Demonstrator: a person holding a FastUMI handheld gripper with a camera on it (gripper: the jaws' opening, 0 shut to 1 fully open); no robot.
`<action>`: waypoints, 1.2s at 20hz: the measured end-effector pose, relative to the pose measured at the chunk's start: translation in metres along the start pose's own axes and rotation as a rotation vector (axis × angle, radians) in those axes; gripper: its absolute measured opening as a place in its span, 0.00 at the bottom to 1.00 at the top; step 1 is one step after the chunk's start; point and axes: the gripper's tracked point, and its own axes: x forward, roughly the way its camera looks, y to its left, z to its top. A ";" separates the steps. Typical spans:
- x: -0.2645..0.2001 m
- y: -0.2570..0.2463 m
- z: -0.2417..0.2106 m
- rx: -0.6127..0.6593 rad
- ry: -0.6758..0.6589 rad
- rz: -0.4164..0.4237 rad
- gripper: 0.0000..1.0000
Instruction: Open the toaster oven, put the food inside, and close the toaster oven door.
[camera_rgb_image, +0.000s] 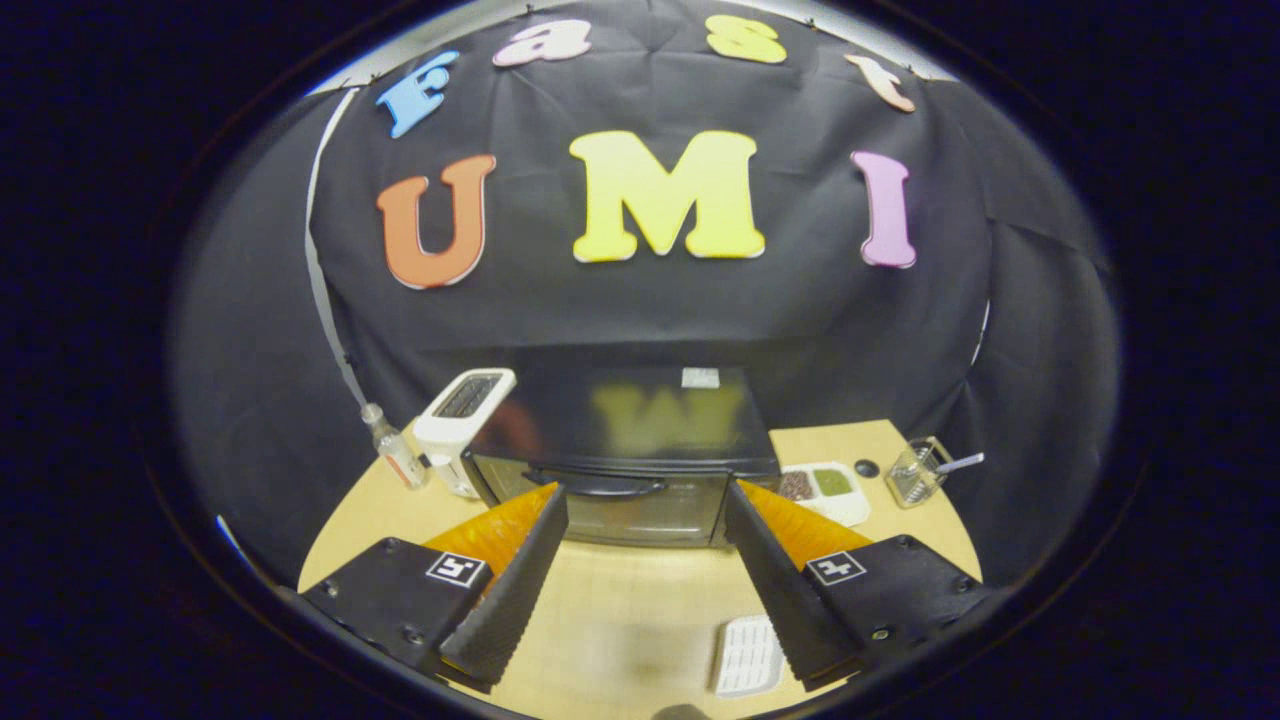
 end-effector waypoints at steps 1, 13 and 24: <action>-0.018 -0.011 0.017 -0.012 -0.040 -0.007 1.00; -0.207 -0.129 0.113 0.017 -0.371 -0.085 1.00; -0.250 -0.206 0.071 0.014 -0.396 -0.068 1.00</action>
